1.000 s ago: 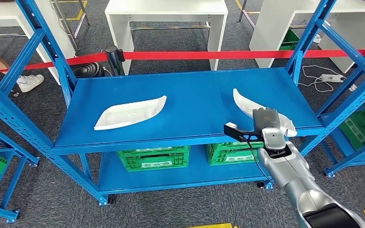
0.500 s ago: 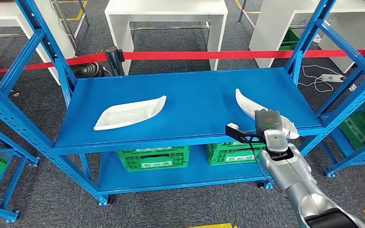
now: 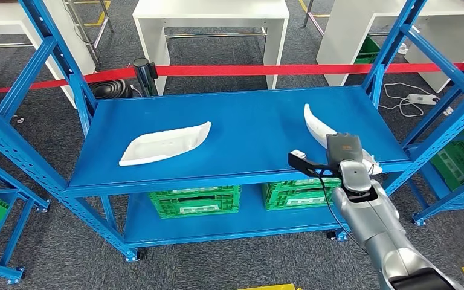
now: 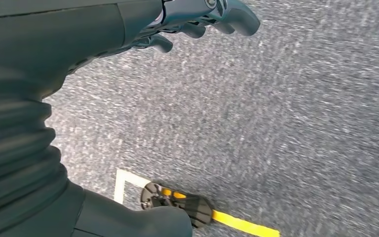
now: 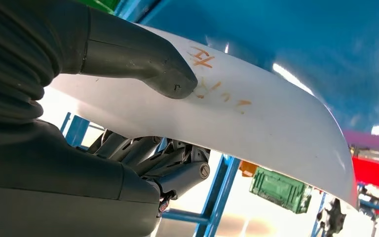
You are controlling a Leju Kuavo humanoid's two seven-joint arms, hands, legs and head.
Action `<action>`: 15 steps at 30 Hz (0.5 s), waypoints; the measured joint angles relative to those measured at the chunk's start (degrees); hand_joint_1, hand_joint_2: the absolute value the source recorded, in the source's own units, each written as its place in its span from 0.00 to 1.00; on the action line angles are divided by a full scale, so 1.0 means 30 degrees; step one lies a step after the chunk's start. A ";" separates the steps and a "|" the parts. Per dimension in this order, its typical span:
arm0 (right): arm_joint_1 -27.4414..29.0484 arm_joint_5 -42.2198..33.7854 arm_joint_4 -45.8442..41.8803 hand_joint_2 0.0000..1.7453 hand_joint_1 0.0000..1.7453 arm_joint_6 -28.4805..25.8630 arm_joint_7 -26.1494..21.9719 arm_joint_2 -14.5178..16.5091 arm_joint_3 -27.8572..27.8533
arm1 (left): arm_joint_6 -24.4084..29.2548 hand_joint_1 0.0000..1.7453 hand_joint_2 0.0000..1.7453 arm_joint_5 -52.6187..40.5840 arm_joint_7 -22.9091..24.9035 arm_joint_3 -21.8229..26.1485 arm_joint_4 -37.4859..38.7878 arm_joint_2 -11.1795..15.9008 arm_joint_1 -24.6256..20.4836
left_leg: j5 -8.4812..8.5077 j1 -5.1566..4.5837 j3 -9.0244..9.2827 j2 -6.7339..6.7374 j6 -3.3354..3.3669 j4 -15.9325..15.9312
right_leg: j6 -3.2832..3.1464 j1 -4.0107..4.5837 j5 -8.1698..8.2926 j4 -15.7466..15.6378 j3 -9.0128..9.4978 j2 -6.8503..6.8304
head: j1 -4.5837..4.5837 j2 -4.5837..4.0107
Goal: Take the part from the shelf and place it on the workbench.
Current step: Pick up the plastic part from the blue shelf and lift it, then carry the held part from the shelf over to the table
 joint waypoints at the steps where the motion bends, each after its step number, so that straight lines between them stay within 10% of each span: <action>1: -0.0214 -0.0110 -0.0117 1.00 1.00 -0.0011 -0.0100 0.0000 -0.0139 | 0.0073 0.00 1.00 -0.0029 0.0141 0.0002 0.0002 -0.0004 0.0002 | 0.0001 -0.0001 -0.0005 0.0002 -0.0001 0.0000 | 0.0000 -0.0003 0.0001 0.0004 -0.0001 0.0001 | 0.0000 0.0000; 15: -0.8548 -0.1015 -0.1618 1.00 1.00 0.1872 -0.1563 0.0144 0.1470 | 0.1124 0.00 1.00 -0.0075 0.0968 0.0027 0.0011 -0.0215 -0.0038 | 0.0066 -0.0023 -0.0060 0.0028 -0.0072 0.0001 | -0.0009 -0.0031 0.0035 0.0081 -0.0104 0.0042 | -0.0007 0.0000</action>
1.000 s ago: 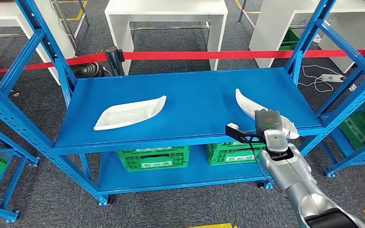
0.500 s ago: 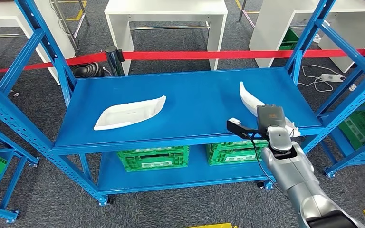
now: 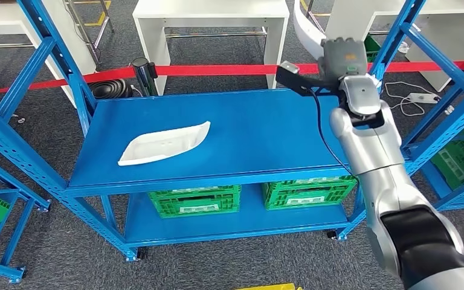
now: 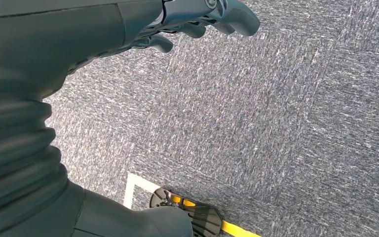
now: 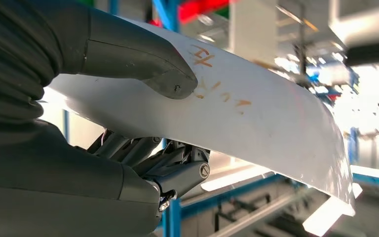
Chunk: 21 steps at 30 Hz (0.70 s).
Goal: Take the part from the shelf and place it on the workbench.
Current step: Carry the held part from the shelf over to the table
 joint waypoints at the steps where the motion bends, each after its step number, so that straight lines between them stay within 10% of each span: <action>1: -0.0557 -0.0080 -0.0160 1.00 1.00 0.0173 0.0018 0.0009 0.0277 | -0.0009 0.00 1.00 -0.0020 0.0033 0.0000 0.0002 -0.0004 -0.0011 | 0.0001 0.0000 -0.0002 0.0000 -0.0002 0.0000 | -0.0001 0.0001 0.0000 0.0003 -0.0007 0.0000 | 0.0000 0.0000; 21: -0.2775 -0.3430 -0.2171 1.00 1.00 0.0124 -0.1622 0.0854 0.3089 | 0.0352 0.00 1.00 0.0339 0.1537 0.0306 0.0024 -0.0269 -0.0319 | 0.0002 -0.0029 -0.0019 -0.0025 -0.0009 0.0041 | 0.0013 -0.0021 0.0017 0.0000 -0.0011 -0.0020 | 0.0000 0.0000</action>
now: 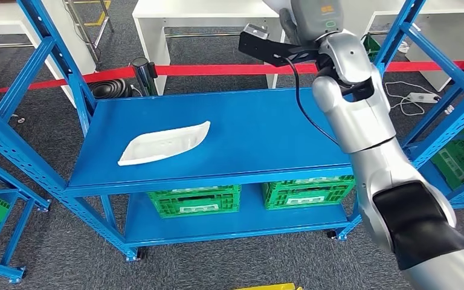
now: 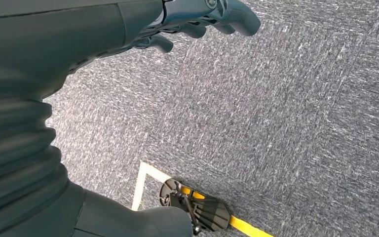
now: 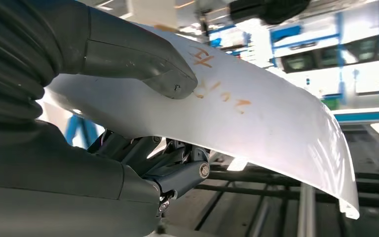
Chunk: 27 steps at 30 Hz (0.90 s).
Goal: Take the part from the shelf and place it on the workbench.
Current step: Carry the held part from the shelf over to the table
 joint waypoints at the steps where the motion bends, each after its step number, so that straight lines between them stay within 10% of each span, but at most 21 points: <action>1: 0.0092 -0.0106 -0.0142 1.00 1.00 -0.0007 0.0038 0.0067 0.0140 | 0.0013 0.00 1.00 0.0018 0.0038 0.0011 0.0002 -0.0007 -0.0002 | -0.0003 -0.0009 -0.0009 -0.0004 0.0007 0.0013 | 0.0010 -0.0009 0.0006 0.0000 -0.0001 -0.0004 | 0.0000 0.0000; 9: 0.0216 -0.0312 -0.0751 1.00 1.00 0.0186 0.0317 0.0330 0.0800 | 0.0064 0.00 1.00 0.0027 0.0115 0.0177 0.0020 -0.0051 -0.0013 | 0.0253 -0.0070 -0.0041 0.0016 0.0310 0.0053 | 0.0329 -0.0140 0.0157 0.0031 -0.0061 -0.0001 | 0.0000 0.0000; 14: 0.0314 -0.0483 -0.0827 1.00 1.00 0.0157 0.0368 0.0306 0.0897 | 0.0058 0.00 1.00 -0.0024 0.0022 0.0184 0.0026 -0.0150 -0.0030 | 0.0805 0.0065 -0.0494 0.0122 0.0578 -0.0057 | 0.0556 -0.0128 -0.2895 0.4688 -0.1775 0.0000 | 0.0093 0.0000; 16: 0.0527 -0.0627 -0.0829 1.00 1.00 0.0082 0.0367 0.0288 0.0902 | 0.0045 0.00 1.00 -0.0020 -0.0062 0.0188 0.0029 -0.0164 -0.0018 | 0.0907 0.0082 -0.0804 0.0123 0.0515 0.0100 | 0.0570 -0.0152 -0.3160 0.5598 -0.1805 -0.0006 | 0.0095 0.0000; 21: 0.0736 -0.0818 -0.0928 1.00 1.00 -0.0129 0.0425 0.0083 0.0895 | -0.0025 0.00 1.00 -0.0144 -0.0107 0.0190 0.0026 -0.0213 -0.0081 | 0.1110 0.0106 -0.1439 0.0070 0.0105 0.0567 | 0.0279 -0.0073 -0.1870 0.0893 0.1217 0.0008 | 0.0100 0.0000; 25: 0.0946 -0.0878 -0.0991 1.00 1.00 -0.0196 0.0434 -0.0136 0.0884 | -0.0039 0.00 1.00 -0.0250 -0.0049 0.0190 0.0029 -0.0215 -0.0089 | 0.1105 0.0105 -0.1724 0.0019 -0.0450 0.0694 | -0.0350 -0.0058 -0.1538 0.0668 0.0927 0.0008 | 0.0085 0.0000; 27: 0.0974 -0.0885 -0.1013 1.00 1.00 -0.0207 0.0419 -0.0149 0.0884 | -0.0042 0.00 1.00 -0.0261 0.0006 0.0191 0.0029 -0.0210 -0.0094 | -0.0136 0.0130 -0.2258 0.0029 -0.0610 0.2021 | -0.0663 -0.0117 -0.1210 0.0573 0.0629 -0.0025 | 0.0047 0.0000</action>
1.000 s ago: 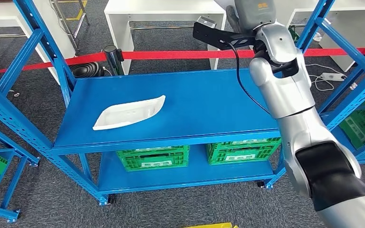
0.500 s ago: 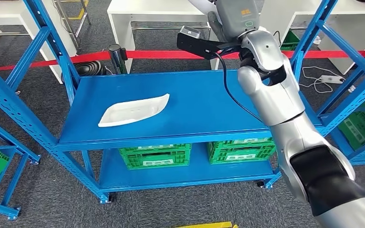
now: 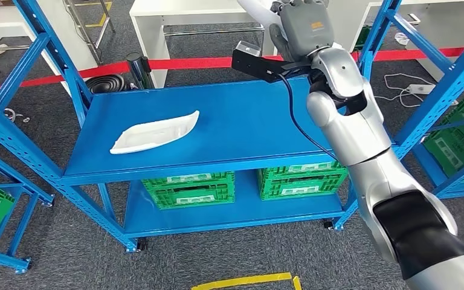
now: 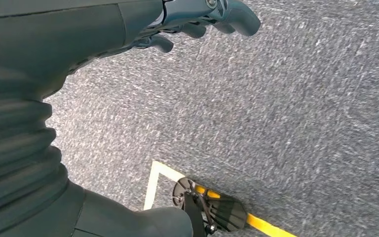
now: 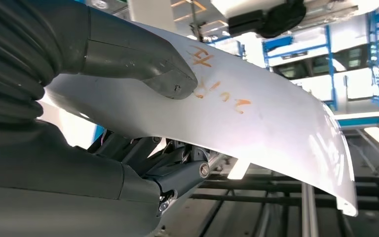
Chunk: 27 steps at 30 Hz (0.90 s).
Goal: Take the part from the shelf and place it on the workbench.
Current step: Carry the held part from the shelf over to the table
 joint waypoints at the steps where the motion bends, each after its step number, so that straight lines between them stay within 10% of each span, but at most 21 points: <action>1: 0.0004 0.0000 -0.0005 1.00 1.00 0.0002 -0.0004 -0.0004 0.0002 | 0.0002 0.00 1.00 0.0000 0.0029 0.0000 0.0000 0.0000 -0.0002 | -0.0874 0.0006 -0.0363 0.0007 -0.0050 0.1155 | -0.0090 0.0020 0.0158 -0.0005 -0.0197 0.0001 | -0.0022 0.0000; 4: 0.0002 -0.0007 -0.0009 1.00 1.00 0.0027 -0.0042 -0.0011 0.0022 | 0.0005 0.00 1.00 0.0013 0.0062 0.0000 0.0000 0.0005 -0.0005 | -0.1988 0.0015 -0.0752 0.0005 -0.0102 0.3756 | -0.0143 0.0108 0.0697 0.0006 -0.0871 0.0011 | -0.0031 0.0000; 9: 0.0037 -0.0173 -0.0013 1.00 1.00 -0.0124 -0.0120 -0.0028 0.0020 | 0.0035 0.00 1.00 0.0062 0.0009 0.0002 -0.0024 0.0045 -0.0079 | -0.0748 -0.0137 0.2937 -0.0006 0.0343 -0.1032 | 0.0134 0.0217 0.1638 0.0008 -0.1680 0.0001 | 0.0021 0.0000; 13: 0.0178 -0.0199 -0.0005 1.00 1.00 -0.0257 -0.0135 -0.0058 0.0007 | 0.0109 0.00 1.00 0.0062 0.0024 0.0007 -0.0009 0.0053 -0.0125 | -0.0317 -0.0210 0.2943 0.0041 0.0783 -0.1979 | 0.0652 0.0132 0.2102 -0.0322 -0.1794 -0.0024 | -0.0011 0.0000; 17: 0.0299 -0.0202 0.0004 1.00 1.00 -0.0269 -0.0135 -0.0098 -0.0007 | 0.0167 0.00 1.00 0.0066 0.0042 0.0015 -0.0016 0.0064 -0.0133 | 0.0854 -0.0095 0.1879 0.0192 0.1092 -0.2158 | 0.0948 0.0088 -0.1115 0.3093 -0.3028 0.0027 | 0.0060 0.0000; 19: 0.0438 -0.0204 0.0007 1.00 1.00 -0.0273 -0.0135 -0.0098 -0.0007 | 0.0173 0.00 1.00 0.0066 0.0049 0.0018 -0.0005 0.0051 -0.0113 | 0.1319 -0.0088 0.1212 0.0229 0.1071 -0.2083 | 0.1049 0.0060 -0.1747 0.5159 -0.3209 0.0023 | 0.0070 0.0000; 21: 0.0528 -0.0204 0.0011 1.00 1.00 -0.0275 -0.0133 -0.0098 -0.0007 | 0.0173 0.00 1.00 0.0066 0.0051 0.0020 0.0000 0.0051 -0.0110 | 0.1703 -0.0050 0.0562 0.0244 0.0977 -0.1914 | 0.1087 0.0027 -0.1022 0.4712 -0.2079 0.0010 | 0.0071 0.0000; 24: 0.0504 -0.0209 0.0005 1.00 1.00 -0.0299 -0.0125 -0.0089 -0.0011 | 0.0173 0.00 1.00 0.0069 0.0013 0.0020 -0.0011 0.0051 -0.0133 | 0.2117 -0.0029 -0.0136 0.0225 0.0682 -0.1565 | 0.0972 0.0084 -0.1120 0.1005 0.0814 0.0008 | 0.0099 0.0000; 27: 0.0488 -0.0230 0.0004 1.00 1.00 -0.0313 -0.0089 -0.0087 -0.0036 | 0.0173 0.00 1.00 0.0073 -0.0091 0.0022 -0.0011 0.0056 -0.0124 | 0.2549 -0.0042 -0.0282 0.0167 0.0305 -0.1592 | 0.0487 0.0193 -0.1289 0.0096 0.1247 0.0058 | 0.0159 0.0000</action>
